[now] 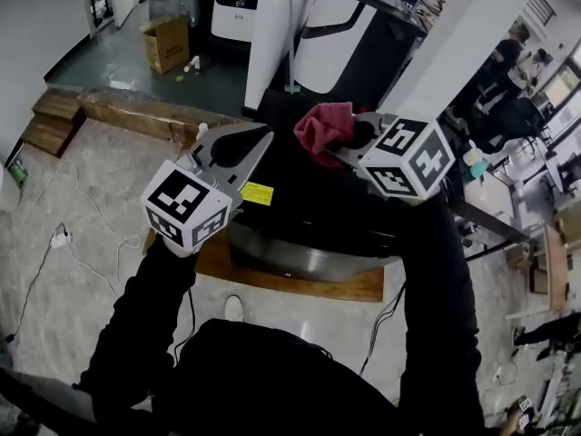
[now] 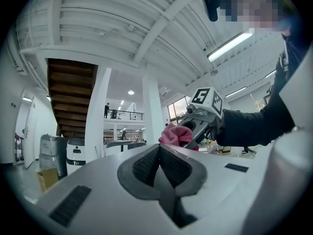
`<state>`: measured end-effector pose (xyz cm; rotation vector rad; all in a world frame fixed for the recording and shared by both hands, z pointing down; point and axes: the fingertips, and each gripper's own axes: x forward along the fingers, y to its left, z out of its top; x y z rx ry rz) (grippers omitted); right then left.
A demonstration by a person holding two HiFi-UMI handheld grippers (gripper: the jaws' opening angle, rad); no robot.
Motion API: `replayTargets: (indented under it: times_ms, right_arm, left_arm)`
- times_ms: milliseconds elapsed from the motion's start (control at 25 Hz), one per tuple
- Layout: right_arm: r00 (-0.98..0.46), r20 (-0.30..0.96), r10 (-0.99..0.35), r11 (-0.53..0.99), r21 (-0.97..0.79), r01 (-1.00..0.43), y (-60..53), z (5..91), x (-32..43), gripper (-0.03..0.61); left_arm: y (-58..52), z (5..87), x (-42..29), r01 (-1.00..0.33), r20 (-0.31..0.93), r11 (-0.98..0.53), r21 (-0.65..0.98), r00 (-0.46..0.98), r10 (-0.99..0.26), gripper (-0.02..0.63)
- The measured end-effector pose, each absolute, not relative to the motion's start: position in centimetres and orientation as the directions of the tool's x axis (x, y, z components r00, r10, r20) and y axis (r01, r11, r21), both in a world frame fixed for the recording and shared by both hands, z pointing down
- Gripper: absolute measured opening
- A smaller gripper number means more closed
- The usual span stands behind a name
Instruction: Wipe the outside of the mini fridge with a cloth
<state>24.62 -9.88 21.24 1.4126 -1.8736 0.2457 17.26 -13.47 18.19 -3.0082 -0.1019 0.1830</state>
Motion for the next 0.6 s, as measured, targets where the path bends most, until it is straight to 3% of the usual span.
replayTargets:
  times_ms: [600]
  right_arm:
    - [0.152,0.89,-0.43,0.396,0.337,-0.854,-29.8,32.4,40.0,0.058]
  left_arm:
    - [-28.5,26.2,26.7,0.044,-0.057,-0.999,-0.001,0.997,0.044,0.006]
